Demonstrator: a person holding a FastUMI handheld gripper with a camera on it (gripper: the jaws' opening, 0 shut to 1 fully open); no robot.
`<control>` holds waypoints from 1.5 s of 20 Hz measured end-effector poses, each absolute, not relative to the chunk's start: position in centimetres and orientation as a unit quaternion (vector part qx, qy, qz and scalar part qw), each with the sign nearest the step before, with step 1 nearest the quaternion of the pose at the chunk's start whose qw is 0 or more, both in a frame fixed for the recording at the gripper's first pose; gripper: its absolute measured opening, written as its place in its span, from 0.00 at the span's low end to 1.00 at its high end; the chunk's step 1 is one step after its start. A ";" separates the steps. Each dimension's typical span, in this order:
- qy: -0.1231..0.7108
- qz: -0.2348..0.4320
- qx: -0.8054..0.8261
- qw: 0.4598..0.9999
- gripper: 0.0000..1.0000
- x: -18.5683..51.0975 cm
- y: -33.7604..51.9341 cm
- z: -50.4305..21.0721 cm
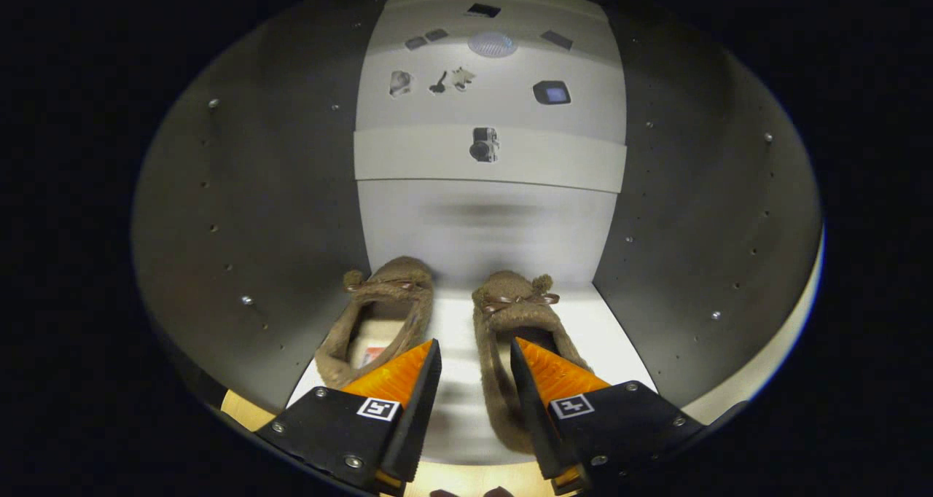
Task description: Open the shoe cabinet door, grab the shoes and put them into the shoe cabinet, then close the shoe cabinet door.
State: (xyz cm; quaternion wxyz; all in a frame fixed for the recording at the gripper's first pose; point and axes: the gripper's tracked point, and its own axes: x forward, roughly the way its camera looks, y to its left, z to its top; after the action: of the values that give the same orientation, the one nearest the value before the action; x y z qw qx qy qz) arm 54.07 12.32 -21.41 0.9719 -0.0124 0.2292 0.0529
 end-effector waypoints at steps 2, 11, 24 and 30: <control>0.221 0.050 -0.010 0.974 0.65 51.7 12.4 -20.4; 0.209 0.019 0.018 0.978 0.80 40.3 12.3 -17.6; 0.200 0.095 0.041 0.974 0.93 20.4 10.2 -16.5; 0.186 0.130 0.054 0.972 0.93 13.1 6.0 -16.4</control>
State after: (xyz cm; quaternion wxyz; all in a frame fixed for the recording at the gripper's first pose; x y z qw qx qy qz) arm 13.12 5.98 -16.42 0.9724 0.0540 0.1862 0.1295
